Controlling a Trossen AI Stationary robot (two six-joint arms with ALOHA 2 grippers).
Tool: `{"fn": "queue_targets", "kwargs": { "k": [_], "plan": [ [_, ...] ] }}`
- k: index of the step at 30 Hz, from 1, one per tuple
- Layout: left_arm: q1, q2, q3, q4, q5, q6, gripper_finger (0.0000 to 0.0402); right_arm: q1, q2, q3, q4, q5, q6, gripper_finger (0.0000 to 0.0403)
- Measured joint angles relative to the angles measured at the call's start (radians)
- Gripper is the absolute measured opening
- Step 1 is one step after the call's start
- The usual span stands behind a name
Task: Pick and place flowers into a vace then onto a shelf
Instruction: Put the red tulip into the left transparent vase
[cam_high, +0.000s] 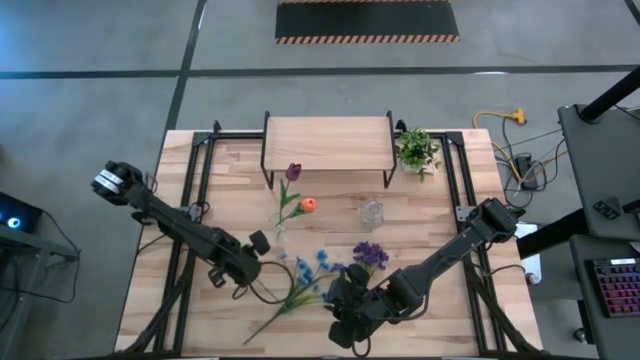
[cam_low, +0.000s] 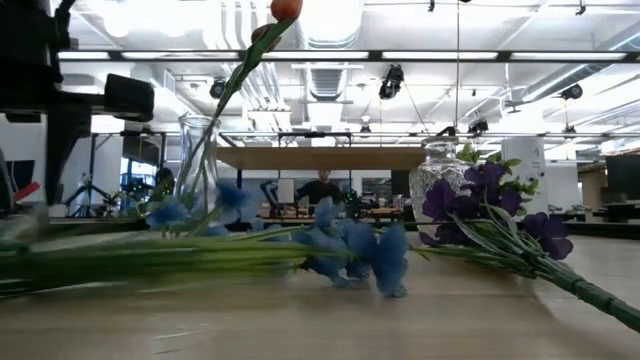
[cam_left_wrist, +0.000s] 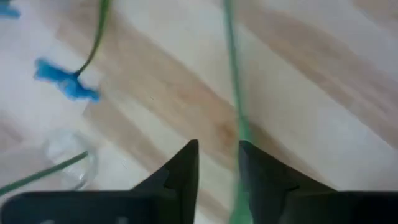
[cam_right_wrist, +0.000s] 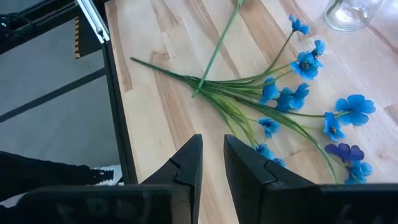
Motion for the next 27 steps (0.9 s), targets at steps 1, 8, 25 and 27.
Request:
{"fn": "queue_targets", "kwargs": {
  "k": [1, 8, 25, 27],
  "plan": [
    [0.000, -0.003, 0.000, 0.001, -0.023, -0.019, 0.0109, 0.000, 0.000, 0.000, 0.000, 0.000, 0.000, 0.0059],
    [0.000, -0.044, 0.030, -0.014, -0.031, -0.333, 0.0154, 0.000, 0.000, 0.000, 0.001, 0.000, 0.001, 0.0058],
    [-0.008, -0.216, 0.014, -0.017, -0.038, -1.620, 0.0157, 0.008, 0.000, 0.000, -0.110, -0.003, -0.019, 0.0059],
    [-0.022, -0.199, 0.004, -0.016, -0.039, -1.746, 0.0157, 0.017, -0.008, 0.000, -0.172, 0.000, -0.092, 0.0058]
  ]
}}
